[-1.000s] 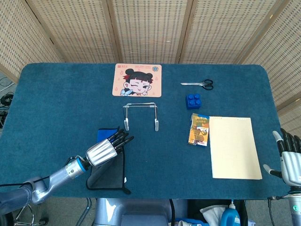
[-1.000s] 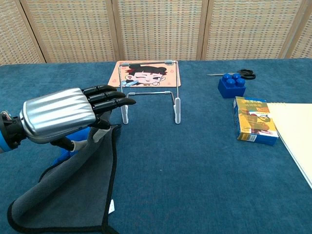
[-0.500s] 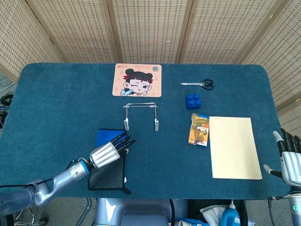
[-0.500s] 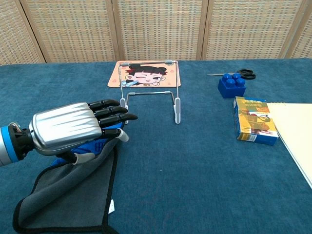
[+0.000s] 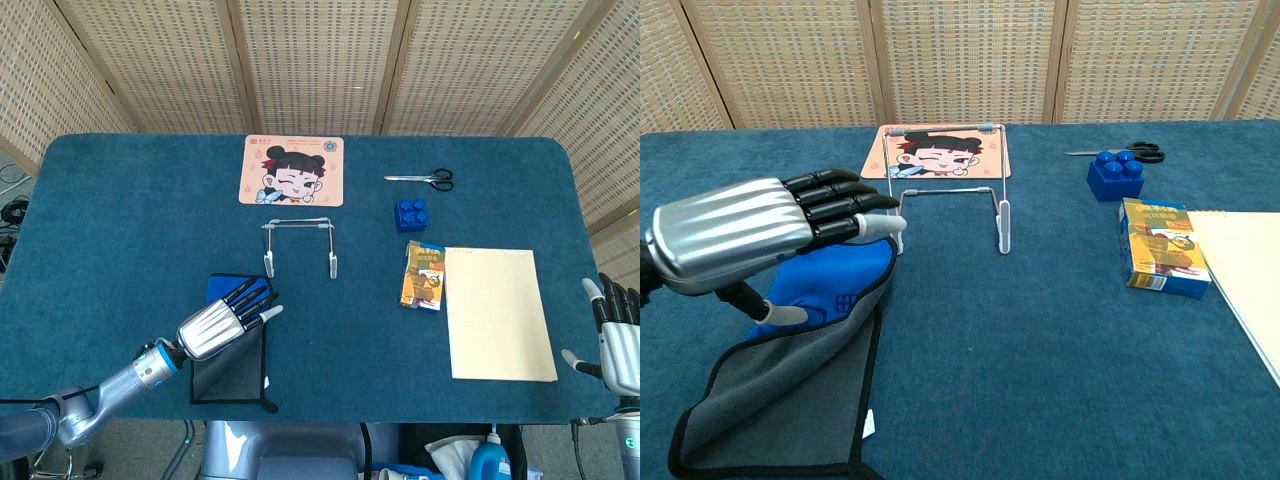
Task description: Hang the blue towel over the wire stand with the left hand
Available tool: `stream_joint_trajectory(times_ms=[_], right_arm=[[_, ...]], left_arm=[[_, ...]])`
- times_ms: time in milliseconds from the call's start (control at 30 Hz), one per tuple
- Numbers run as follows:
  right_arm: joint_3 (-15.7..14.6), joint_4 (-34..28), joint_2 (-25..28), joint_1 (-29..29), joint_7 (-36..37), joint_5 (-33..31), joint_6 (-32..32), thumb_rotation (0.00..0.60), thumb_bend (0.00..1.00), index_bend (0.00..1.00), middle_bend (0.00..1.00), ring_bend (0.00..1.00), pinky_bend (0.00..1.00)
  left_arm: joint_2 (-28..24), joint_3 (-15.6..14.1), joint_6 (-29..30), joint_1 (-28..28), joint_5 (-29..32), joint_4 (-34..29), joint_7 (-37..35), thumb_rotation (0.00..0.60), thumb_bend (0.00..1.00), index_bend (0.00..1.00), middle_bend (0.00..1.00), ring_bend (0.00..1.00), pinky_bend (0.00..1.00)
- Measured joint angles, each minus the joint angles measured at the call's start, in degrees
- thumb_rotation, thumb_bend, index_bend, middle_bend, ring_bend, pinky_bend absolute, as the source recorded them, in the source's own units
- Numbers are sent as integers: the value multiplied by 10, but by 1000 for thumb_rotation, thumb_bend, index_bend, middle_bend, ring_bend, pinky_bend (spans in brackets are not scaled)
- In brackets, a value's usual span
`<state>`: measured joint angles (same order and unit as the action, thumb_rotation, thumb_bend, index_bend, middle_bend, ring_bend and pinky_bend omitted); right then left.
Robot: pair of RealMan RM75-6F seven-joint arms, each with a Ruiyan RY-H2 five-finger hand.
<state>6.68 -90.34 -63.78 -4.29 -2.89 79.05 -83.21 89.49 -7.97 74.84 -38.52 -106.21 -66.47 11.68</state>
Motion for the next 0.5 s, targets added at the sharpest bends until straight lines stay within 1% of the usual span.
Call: stream_joint_trajectory(times_ms=[33, 167, 233, 367, 500], right_arm=[[0, 0, 0, 0, 0, 0, 0, 600, 0, 0, 0, 0, 0], [-1, -2, 0, 0, -2, 1, 0, 600, 0, 0, 0, 0, 0], [-1, -2, 0, 0, -3, 2, 0, 600, 0, 0, 0, 0, 0], [-3, -3, -1, 0, -5, 4, 0, 600, 0, 0, 0, 0, 0], [-4, -5, -1, -1, -7, 5, 1, 600, 0, 0, 0, 0, 0]], left_arm=[[-5, -3, 12, 4, -4, 2, -13, 600, 194, 41, 0, 0, 8], [-18, -25, 53, 25, -20, 30, -72, 600, 198, 301, 0, 0, 11], [-19, -38, 65, 40, -24, 50, -105, 600, 206, 363, 0, 0, 12], [-11, -58, 86, 68, -30, 103, -153, 600, 223, 415, 0, 0, 16], [8, -71, 109, 93, -36, 171, -190, 600, 227, 434, 0, 0, 18]])
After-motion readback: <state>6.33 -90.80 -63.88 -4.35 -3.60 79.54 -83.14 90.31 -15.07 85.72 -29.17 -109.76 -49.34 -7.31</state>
